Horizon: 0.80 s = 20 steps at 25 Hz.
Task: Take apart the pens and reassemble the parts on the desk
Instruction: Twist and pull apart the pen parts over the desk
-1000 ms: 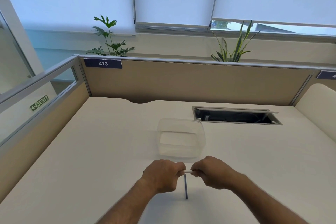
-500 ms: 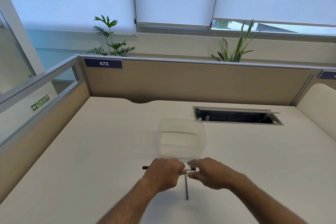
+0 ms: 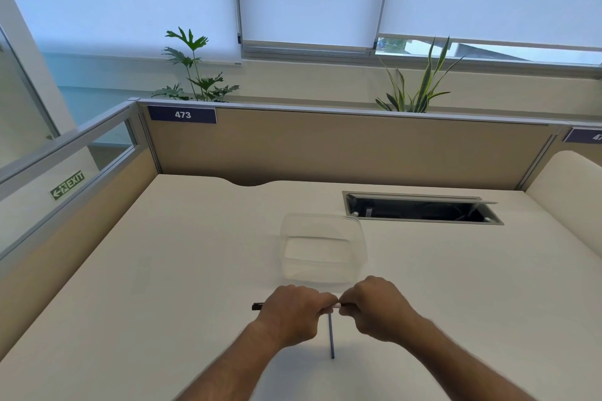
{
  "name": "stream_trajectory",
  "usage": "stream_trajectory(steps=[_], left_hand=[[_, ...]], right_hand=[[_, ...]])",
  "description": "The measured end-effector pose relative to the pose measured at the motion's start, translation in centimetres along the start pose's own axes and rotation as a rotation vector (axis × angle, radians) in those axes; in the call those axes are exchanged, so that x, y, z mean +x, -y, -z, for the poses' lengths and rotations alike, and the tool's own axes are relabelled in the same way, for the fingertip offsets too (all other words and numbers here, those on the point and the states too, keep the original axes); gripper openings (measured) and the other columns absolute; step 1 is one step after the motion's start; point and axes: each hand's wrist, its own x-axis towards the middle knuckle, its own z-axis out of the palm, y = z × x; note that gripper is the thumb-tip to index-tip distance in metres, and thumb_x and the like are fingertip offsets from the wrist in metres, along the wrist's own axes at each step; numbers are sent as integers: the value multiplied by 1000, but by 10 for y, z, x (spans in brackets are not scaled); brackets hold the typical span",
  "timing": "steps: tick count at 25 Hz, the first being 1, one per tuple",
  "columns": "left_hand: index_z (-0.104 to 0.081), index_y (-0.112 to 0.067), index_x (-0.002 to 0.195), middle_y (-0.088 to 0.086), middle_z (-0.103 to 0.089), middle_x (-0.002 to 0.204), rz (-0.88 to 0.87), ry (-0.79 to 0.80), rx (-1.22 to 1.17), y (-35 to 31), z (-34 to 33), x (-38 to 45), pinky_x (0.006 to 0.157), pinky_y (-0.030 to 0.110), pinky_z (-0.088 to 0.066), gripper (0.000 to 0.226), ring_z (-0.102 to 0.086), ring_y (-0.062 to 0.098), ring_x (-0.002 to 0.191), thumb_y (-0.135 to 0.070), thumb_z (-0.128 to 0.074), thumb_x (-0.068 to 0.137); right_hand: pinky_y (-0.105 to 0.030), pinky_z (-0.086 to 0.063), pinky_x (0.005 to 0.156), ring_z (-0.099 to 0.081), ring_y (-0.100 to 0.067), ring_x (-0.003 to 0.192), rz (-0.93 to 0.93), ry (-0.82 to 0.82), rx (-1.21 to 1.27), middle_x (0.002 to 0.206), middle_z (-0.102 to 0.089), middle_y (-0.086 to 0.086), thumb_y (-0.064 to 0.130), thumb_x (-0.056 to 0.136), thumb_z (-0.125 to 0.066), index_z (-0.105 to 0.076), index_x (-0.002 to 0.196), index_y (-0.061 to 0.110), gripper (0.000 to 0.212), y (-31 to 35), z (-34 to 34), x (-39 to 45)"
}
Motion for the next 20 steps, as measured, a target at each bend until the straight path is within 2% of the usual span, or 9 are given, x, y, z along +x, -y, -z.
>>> stream_trajectory(steps=[4,7,9,11,13,20], left_hand=[[-56,-35,115,0,-73,92,1,38,-40,1,1,1,60,34,-47,21,-61,28,74,-27,-43,99],[-54,-38,117,-2,-74,94,25,75,-77,3,2,1,64,37,-54,24,-60,25,73,-27,-44,99],[-53,-39,119,-3,-74,94,33,94,-106,5,3,1,67,40,-56,26,-60,25,73,-26,-43,98],[-51,-40,121,-3,-74,97,36,109,-129,5,3,1,70,41,-56,28,-61,25,75,-26,-43,98],[-51,-41,122,-4,-74,100,37,121,-147,5,4,2,72,43,-57,28,-62,25,79,-26,-43,99],[-54,-40,126,-6,-73,111,36,156,-212,3,7,2,79,42,-56,31,-63,22,87,-26,-43,101]], right_hand=[[-26,-32,57,-57,-24,67,25,-60,-32,80,-76,-1,29,90,-59,-75,97,26,18,2,-4,-3],[-26,-30,56,-61,-25,69,40,-100,-89,78,-74,-3,33,91,-57,-74,94,23,20,5,-7,-5],[-27,-27,53,-62,-27,67,51,-127,-109,73,-73,-5,33,89,-60,-74,87,21,19,7,-7,-7],[-25,-23,47,-61,-27,56,66,-187,-140,60,-69,-5,29,81,-70,-73,72,19,13,8,-8,-8],[-24,-23,43,-57,-25,46,60,-245,-165,48,-64,-3,25,70,-80,-69,59,19,16,8,-10,-9],[-19,-14,39,-51,-18,38,40,-260,-185,41,-58,0,22,59,-85,-64,50,20,23,11,-9,-12]])
